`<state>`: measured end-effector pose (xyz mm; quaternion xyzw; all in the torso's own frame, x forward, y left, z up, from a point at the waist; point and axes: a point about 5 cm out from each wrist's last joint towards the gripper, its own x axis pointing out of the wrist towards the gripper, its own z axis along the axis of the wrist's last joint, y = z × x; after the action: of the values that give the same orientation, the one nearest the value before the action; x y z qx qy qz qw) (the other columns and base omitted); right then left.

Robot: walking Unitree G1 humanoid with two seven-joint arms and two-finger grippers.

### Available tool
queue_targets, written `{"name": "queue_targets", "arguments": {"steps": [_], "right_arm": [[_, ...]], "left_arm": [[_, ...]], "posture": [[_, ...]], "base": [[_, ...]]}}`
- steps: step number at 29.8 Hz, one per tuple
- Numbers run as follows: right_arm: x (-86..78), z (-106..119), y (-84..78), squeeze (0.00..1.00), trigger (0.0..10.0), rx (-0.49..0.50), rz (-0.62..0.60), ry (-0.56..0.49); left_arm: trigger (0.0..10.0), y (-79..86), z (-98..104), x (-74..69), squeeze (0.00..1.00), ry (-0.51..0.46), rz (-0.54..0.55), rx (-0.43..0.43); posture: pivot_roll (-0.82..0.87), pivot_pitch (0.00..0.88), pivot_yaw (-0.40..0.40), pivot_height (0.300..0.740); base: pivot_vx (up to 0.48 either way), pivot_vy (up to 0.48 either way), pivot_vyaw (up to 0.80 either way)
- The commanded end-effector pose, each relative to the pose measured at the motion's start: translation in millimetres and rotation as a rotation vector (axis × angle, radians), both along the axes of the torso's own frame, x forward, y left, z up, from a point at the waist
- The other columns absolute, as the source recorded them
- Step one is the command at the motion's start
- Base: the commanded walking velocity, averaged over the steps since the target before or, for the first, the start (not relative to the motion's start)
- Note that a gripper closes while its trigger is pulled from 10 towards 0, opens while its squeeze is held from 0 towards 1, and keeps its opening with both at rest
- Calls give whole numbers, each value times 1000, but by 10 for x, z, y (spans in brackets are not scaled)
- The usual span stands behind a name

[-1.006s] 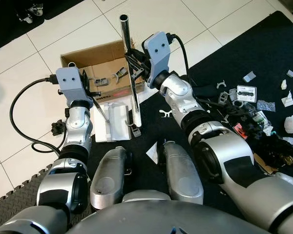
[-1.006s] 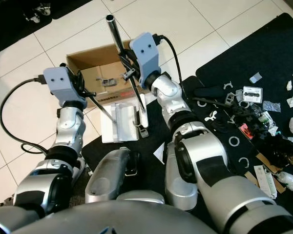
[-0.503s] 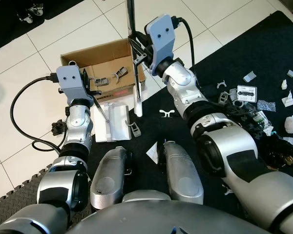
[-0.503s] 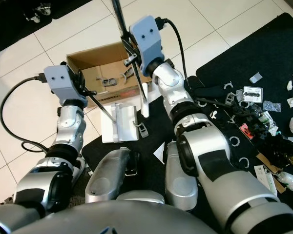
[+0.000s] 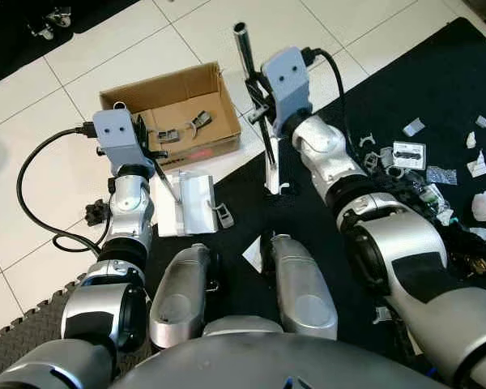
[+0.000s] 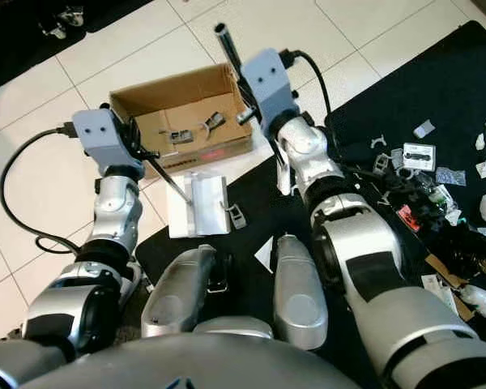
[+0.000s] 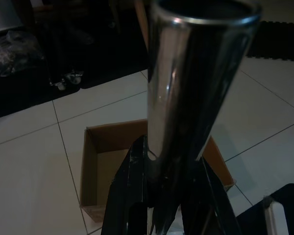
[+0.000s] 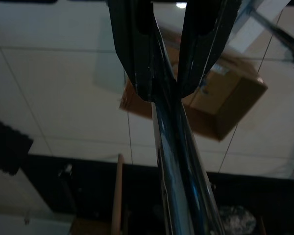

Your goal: Sweep floor

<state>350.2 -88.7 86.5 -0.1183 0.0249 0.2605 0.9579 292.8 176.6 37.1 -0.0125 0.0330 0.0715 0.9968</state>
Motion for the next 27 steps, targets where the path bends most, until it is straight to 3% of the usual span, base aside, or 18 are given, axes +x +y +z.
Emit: {"name": "queue_targets", "arguments": {"steps": [1, 10, 17, 22, 24, 27], "right_arm": [[-31, -60, 21, 0, 10000, -23, 8, 21], [-132, -220, 147, 0, 10000, 2, -3, 97], [-284, -303, 505, 0, 10000, 2, 116, 130], [-405, -240, 896, 0, 10000, 30, 248, 114], [-412, -232, 922, 0, 10000, 33, 256, 112], [-448, -135, 1117, 0, 10000, 71, 320, 95]], "left_arm": [[10000, 5, -129, -88, 0, 59, 8, -22], [10000, 9, -155, -122, 0, 65, 10, -16], [10000, -27, -183, -127, 0, 79, 21, -24], [10000, -38, -178, -124, 0, 74, 28, -31], [10000, -36, -178, -126, 0, 74, 29, -31], [10000, -9, -188, -145, 0, 75, 39, -32]], "posture": [[53, 150, 15, 740], [70, 161, 3, 740], [76, 161, -18, 740], [83, 161, -30, 740], [83, 161, -30, 740], [85, 160, -37, 740]], "base": [[0, 0, 0], [0, 0, 0], [0, 0, 0], [0, 0, 0], [0, 0, 0], [0, 0, 0]]}}
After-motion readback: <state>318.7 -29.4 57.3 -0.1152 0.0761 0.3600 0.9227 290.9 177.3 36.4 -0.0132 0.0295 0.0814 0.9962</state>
